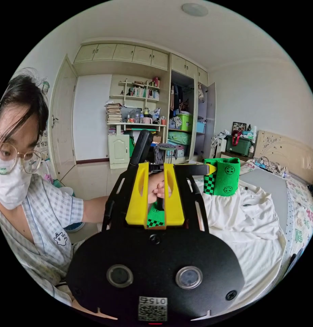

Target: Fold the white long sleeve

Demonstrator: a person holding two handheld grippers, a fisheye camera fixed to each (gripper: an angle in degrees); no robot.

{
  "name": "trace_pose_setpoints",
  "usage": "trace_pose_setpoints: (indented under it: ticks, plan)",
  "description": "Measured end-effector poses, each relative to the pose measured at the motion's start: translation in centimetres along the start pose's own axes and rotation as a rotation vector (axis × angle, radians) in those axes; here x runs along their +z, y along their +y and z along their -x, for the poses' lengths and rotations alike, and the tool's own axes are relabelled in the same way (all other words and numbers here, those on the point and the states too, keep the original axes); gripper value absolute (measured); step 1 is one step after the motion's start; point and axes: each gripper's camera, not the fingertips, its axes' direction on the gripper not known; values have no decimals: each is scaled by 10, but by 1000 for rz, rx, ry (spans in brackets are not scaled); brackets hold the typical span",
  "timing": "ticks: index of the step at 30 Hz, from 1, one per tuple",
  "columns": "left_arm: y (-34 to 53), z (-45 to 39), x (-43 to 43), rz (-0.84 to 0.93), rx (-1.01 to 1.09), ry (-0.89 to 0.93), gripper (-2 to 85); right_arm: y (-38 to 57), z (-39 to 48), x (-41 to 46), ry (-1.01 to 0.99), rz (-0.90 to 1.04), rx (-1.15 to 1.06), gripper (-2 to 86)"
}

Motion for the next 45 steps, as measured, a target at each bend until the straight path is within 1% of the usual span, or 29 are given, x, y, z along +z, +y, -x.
trace_pose_setpoints:
  ticks: [2, 4, 6, 8, 11, 13, 15, 17, 19, 24, 26, 30, 32, 34, 36, 38, 40, 43, 45]
  plan:
    - [6, 2, 2, -13, -11, -12, -1, -3, 0, 0, 26, 40, -4, 74]
    - [12, -2, 7, -18, -1, -17, -1, -18, 9, 0, 74, 100, -66, 72]
    - [17, -4, 10, -20, 2, -27, -1, -36, 17, 2, 59, 142, -135, 71]
    - [21, -3, 13, -23, -13, -27, -1, -56, 20, 8, 32, 197, -151, 73]
    - [27, 0, 18, -24, -44, -18, -1, -65, 28, 31, -11, 378, -206, 82]
    - [31, -3, 20, -30, -53, -16, -1, -43, 39, 54, -1, 560, -284, 100]
    - [34, -8, 21, -33, -46, -19, -1, -21, 42, 67, 32, 611, -316, 110]
    - [36, -14, 24, -34, -30, -30, -1, -8, 36, 74, 27, 582, -289, 112]
    - [39, -22, 28, -26, -19, -44, -1, -3, 22, 83, -48, 567, -235, 114]
    - [42, -31, 35, -9, -28, -39, -1, -11, 12, 96, -130, 646, -230, 91]
    - [43, -36, 35, -11, -23, -43, -1, -13, 10, 104, -95, 693, -215, 72]
    - [44, -50, 36, -3, -10, -51, -1, -23, 0, 102, -117, 690, -186, 65]
    - [44, -55, 36, 1, -6, -52, -1, -25, 6, 99, -117, 690, -232, 72]
    - [43, -62, 34, 5, -2, -53, -1, -26, 16, 97, -38, 691, -291, 64]
    - [43, -67, 32, 5, 0, -52, -1, -30, 16, 95, -19, 690, -297, 60]
    - [42, -72, 29, 5, 0, -52, -1, -35, 9, 92, -39, 688, -275, 51]
    - [41, -76, 24, 4, -6, -48, -1, -43, -5, 86, -38, 671, -210, 12]
    - [40, -79, 15, -1, -28, -29, -1, -49, -18, 82, -69, 679, -172, 1]
    - [38, -81, 8, -4, -40, -20, -1, -53, -20, 79, -47, 672, -176, -2]
